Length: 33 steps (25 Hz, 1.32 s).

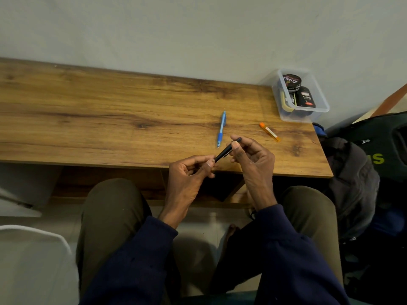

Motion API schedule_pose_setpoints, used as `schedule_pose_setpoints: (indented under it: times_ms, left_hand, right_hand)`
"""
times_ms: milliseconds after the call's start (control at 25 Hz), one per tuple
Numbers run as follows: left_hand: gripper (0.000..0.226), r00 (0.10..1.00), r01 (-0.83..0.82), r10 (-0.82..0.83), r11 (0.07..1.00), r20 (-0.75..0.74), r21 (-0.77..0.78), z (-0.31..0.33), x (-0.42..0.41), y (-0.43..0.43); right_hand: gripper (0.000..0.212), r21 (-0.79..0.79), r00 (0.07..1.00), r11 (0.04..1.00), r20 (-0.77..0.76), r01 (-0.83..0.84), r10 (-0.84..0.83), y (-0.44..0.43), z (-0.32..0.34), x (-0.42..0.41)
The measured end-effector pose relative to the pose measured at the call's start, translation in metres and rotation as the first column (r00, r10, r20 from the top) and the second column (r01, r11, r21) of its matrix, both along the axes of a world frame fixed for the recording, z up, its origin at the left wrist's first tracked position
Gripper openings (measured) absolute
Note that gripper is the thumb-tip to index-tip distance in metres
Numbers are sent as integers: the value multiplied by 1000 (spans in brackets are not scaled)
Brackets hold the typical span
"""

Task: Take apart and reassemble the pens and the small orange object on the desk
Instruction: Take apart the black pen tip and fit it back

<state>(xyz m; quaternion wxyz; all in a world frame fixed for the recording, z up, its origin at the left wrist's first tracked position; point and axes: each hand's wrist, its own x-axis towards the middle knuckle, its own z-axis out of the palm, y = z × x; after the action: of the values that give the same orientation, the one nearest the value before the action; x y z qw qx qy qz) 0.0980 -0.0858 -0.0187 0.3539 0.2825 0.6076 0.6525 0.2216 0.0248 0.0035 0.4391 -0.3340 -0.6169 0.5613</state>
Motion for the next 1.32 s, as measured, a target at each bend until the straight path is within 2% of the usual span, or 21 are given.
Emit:
schedule_pose_setpoints:
  times_ms: [200,440,600,680,800,920,1080,1240,1320]
  left_hand:
    - [20,1000,12,-12,1000,1,-4,2,1,-1]
    - [21,1000,13,-13,1000,23,-19,4,1,-1]
    - [20,999,-35,33,998,-41,-57,8,0,1]
    - [18,983,-91,71,989,-169,-114,12,-3,3]
    - [16,926,-179,104,967,-364,-179,19,-17,8]
    - [17,840,-173,12,953,-542,-249,28,-33,24]
    - [15,777,-192,-52,930,-627,-315,32,-44,46]
    - [7,743,-300,79,927,-665,-226,21,-44,49]
    - [7,724,-328,116,925,-680,-191,17,-45,50]
  right_hand:
    - [18,-13,996,996,-28,88,-88,5,5,0]
    - [25,-128,983,978,-55,168,-176,18,5,-2]
    - [23,-163,994,981,-17,105,-109,29,7,-13]
    - [21,-150,1000,988,11,24,-23,36,10,-24]
    - [23,-89,988,993,127,-74,85,52,18,-38]
    - [19,-52,969,989,201,-137,145,68,27,-48]
    - [13,-67,945,985,278,-159,172,85,27,-50]
    - [12,152,817,980,576,-129,19,95,10,-47]
    - [7,260,755,958,651,-120,-82,92,0,-51]
